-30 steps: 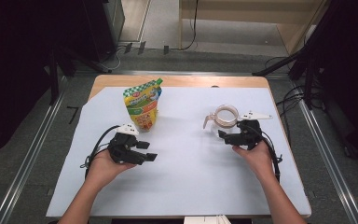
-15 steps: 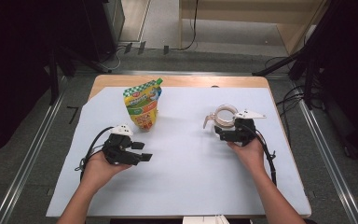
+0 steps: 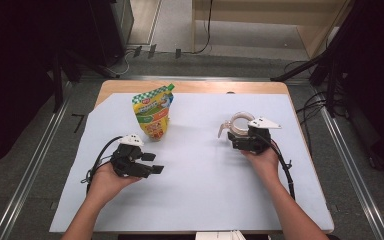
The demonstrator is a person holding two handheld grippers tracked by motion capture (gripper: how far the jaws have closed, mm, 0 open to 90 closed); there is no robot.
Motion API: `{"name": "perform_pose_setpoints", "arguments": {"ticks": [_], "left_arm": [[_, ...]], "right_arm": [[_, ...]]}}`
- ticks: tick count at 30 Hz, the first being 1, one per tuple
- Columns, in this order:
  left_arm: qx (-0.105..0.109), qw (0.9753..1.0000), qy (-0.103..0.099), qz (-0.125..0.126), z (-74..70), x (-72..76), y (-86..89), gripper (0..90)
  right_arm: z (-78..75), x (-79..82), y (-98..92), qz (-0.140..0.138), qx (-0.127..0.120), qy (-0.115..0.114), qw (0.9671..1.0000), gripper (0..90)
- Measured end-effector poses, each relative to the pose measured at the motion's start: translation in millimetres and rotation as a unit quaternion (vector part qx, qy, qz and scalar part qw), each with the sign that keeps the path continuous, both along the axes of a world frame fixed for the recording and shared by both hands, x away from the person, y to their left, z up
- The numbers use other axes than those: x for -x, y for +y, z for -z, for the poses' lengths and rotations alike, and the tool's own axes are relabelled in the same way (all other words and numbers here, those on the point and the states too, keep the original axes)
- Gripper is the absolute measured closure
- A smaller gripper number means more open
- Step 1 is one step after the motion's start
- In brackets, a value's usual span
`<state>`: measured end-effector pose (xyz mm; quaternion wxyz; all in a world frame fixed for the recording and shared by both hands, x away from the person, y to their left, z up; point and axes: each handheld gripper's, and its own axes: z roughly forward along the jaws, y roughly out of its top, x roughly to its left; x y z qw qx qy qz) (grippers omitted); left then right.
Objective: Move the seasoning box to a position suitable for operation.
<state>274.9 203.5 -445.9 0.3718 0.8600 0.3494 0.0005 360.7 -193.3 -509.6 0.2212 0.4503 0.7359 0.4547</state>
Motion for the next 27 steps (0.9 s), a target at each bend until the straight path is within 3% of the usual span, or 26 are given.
{"name": "perform_pose_setpoints", "arguments": {"ticks": [9, 15, 16, 20, 27], "left_arm": [[0.001, 1.0000, -0.001, 0.001, -0.2, -0.5, -0.2, 39.9], [0.004, 1.0000, -0.002, 0.002, -0.4, -2.0, -0.9, 40.0], [0.003, 1.0000, -0.001, 0.004, -0.3, -2.2, -1.6, 39.9], [0.002, 1.0000, -0.002, 0.006, -0.2, -2.7, -2.1, 40.0], [0.004, 1.0000, -0.003, 0.007, -0.2, -3.8, -2.4, 39.9]], "right_arm": [[-2.5, 0.7, 1.4, 0.002, 0.011, 0.001, 0.9999, 11.6], [-3.3, -0.2, 1.1, 0.019, -0.003, 0.006, 0.9998, 11.8], [-4.4, 0.8, 2.0, 0.031, 0.005, 0.000, 0.9995, 11.8], [-6.9, 2.3, 1.5, 0.035, 0.009, -0.009, 0.9993, 11.8], [-16.7, 7.0, 4.7, 0.017, -0.002, -0.017, 0.9997, 11.9]]}}
